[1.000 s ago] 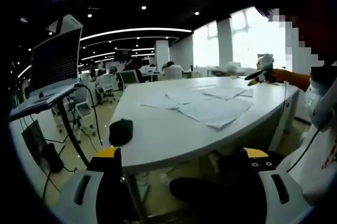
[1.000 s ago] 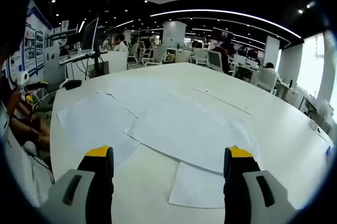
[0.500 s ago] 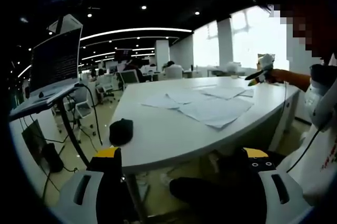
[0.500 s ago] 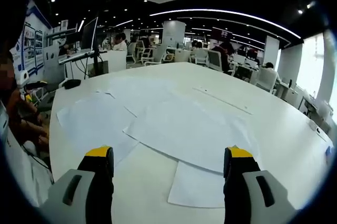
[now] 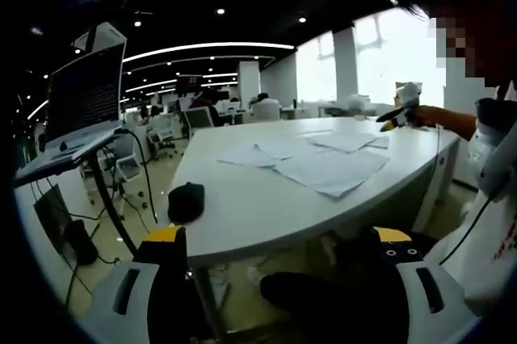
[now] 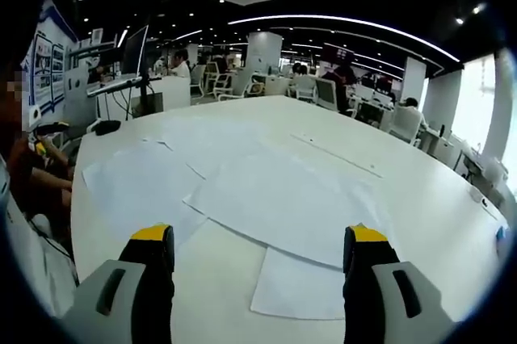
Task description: Organize the stack of printing papers by aligning and flattening the scattered papers on the table
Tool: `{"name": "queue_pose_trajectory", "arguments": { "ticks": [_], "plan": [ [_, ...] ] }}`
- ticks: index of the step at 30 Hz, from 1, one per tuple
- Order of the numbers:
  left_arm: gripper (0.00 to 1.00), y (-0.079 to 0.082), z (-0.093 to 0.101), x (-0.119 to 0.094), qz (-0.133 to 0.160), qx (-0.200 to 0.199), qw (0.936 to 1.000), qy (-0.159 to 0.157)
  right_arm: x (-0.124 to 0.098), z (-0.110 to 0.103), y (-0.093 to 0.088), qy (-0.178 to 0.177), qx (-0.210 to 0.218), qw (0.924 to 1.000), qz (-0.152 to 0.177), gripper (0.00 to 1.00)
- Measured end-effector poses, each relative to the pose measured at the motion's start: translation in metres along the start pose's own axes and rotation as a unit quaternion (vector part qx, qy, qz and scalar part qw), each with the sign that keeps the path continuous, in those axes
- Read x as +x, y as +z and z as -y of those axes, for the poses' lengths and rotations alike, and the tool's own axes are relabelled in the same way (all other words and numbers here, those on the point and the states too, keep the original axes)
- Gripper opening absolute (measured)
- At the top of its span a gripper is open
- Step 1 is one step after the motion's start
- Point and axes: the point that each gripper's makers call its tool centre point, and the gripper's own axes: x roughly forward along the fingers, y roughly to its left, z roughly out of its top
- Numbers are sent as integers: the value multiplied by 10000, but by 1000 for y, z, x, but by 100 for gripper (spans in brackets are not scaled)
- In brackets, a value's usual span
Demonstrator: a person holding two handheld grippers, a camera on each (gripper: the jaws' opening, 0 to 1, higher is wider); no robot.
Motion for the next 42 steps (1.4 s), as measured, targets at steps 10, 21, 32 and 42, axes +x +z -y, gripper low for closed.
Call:
{"name": "queue_pose_trajectory", "arguments": {
  "ticks": [10, 21, 32, 42],
  "plan": [
    [95, 0, -1, 0, -6, -12, 10000, 14, 3, 4, 2, -83, -20, 10000, 46, 80],
    [95, 0, -3, -2, -12, -11, 10000, 25, 5, 9, 4, -76, 63, 9999, 99, 82],
    [95, 1, 0, -1, -3, 5, 10000, 12, 11, 8, 4, -66, 74, 9999, 61, 81],
    [95, 2, -2, -1, -10, 10, 10000, 13, 13, 9, 2, -70, 78, 9999, 15, 81]
  ]
}}
